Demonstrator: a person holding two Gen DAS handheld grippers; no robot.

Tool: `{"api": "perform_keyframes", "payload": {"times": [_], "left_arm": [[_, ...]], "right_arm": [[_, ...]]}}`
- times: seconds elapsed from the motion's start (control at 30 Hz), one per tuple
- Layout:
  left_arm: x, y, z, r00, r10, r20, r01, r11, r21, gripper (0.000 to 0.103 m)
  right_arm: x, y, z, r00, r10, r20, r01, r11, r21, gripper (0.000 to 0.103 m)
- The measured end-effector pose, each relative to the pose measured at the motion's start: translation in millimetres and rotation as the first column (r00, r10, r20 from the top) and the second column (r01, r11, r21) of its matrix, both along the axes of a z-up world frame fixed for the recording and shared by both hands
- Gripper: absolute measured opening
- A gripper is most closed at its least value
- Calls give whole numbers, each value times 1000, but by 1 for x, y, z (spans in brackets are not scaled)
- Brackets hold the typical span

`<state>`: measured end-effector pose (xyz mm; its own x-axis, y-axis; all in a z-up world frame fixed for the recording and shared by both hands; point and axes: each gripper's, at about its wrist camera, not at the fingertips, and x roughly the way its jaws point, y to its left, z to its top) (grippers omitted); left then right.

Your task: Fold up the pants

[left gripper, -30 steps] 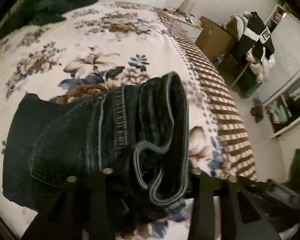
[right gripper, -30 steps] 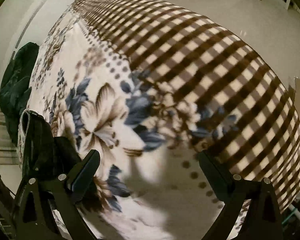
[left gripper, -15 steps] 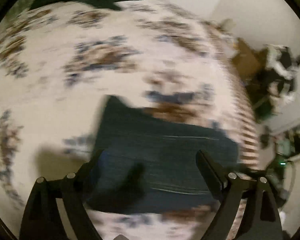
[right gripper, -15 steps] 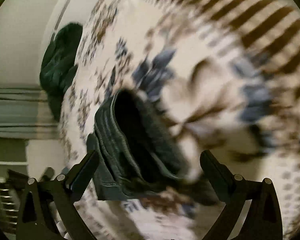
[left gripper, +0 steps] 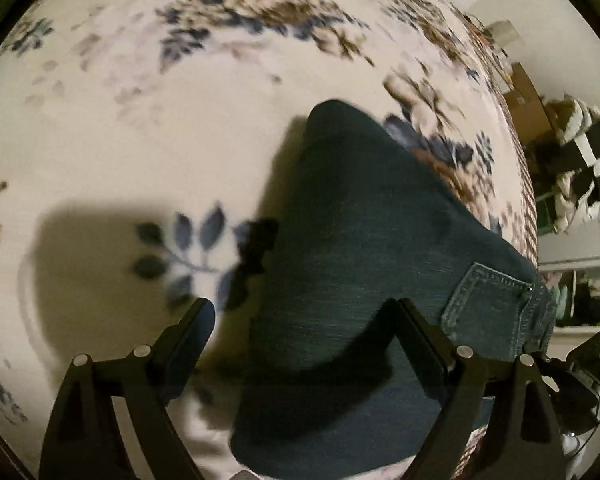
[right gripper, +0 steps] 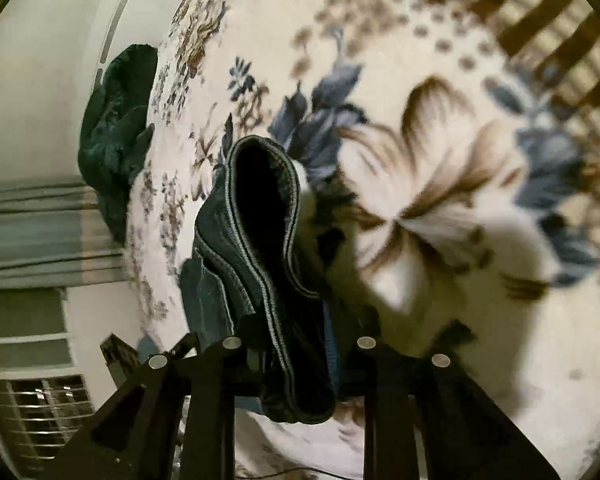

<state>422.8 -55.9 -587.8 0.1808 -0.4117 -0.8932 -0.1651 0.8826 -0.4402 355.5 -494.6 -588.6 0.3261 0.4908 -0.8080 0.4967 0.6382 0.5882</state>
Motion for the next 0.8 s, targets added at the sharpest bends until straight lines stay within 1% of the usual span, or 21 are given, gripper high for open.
{"api": "perform_keyframes", "payload": {"times": [0.03, 0.1, 0.17, 0.23, 0.27, 0.3, 0.33, 0.37, 0.4, 0.43, 0.47, 0.5, 0.6, 0.63, 0.7, 0.8], "left_arm": [[2, -3, -4, 1000, -9, -7, 9, 1000, -22, 95], [5, -10, -9, 999, -34, -18, 34, 999, -29, 101], [7, -14, -11, 999, -47, -22, 46, 998, -31, 101], [9, -13, -6, 998, -55, -17, 54, 998, -29, 101], [8, -9, -1, 999, -52, -6, 52, 998, -41, 101], [8, -8, 2, 999, -46, 3, 46, 997, -56, 101], [6, -3, 7, 999, -33, 15, 34, 996, -78, 101], [5, -1, 8, 999, -26, 21, 28, 995, -96, 101], [4, 1, 9, 999, -19, 27, 22, 993, -119, 101], [3, 2, 8, 1000, -15, 25, 19, 991, -131, 101], [2, 3, 4, 1000, 14, -9, -15, 987, -160, 101], [2, 2, -3, 1000, 15, -24, -19, 983, -181, 101], [3, -4, -22, 998, 23, -63, -36, 974, -222, 101], [3, -6, -27, 997, 25, -66, -39, 974, -224, 101], [4, -6, -30, 998, 33, -56, -45, 973, -226, 101], [5, -2, -31, 997, 50, -53, -61, 970, -234, 101]], "right_arm": [[-4, -8, 0, 999, -22, -23, 22, 1000, -17, 22], [-9, -22, -17, 993, -70, -92, 65, 997, -50, 22], [-6, -27, -34, 989, -76, -124, 69, 996, -61, 23], [-1, -23, -39, 992, -56, -116, 51, 998, -48, 30], [1, -23, -37, 993, -44, -107, 41, 999, -34, 44], [-1, -24, -32, 995, -39, -89, 38, 999, -14, 66], [-7, -26, -26, 997, -45, -58, 46, 999, 19, 75], [-15, -28, -21, 998, -58, -31, 59, 997, 50, 94], [-23, -29, -17, 997, -70, -12, 71, 994, 79, 101], [-34, -29, -15, 997, -83, -9, 84, 991, 102, 103], [-41, -28, -17, 996, -87, -12, 88, 988, 125, 103], [-49, -25, -22, 996, -89, -24, 91, 984, 155, 103], [-62, -12, -50, 992, -110, -67, 123, 961, 247, 103], [-62, -5, -61, 991, -121, -64, 135, 947, 293, 103], [-55, 7, -81, 988, -144, -57, 155, 929, 337, 103], [-36, 26, -102, 984, -174, -50, 180, 920, 348, 103]]}}
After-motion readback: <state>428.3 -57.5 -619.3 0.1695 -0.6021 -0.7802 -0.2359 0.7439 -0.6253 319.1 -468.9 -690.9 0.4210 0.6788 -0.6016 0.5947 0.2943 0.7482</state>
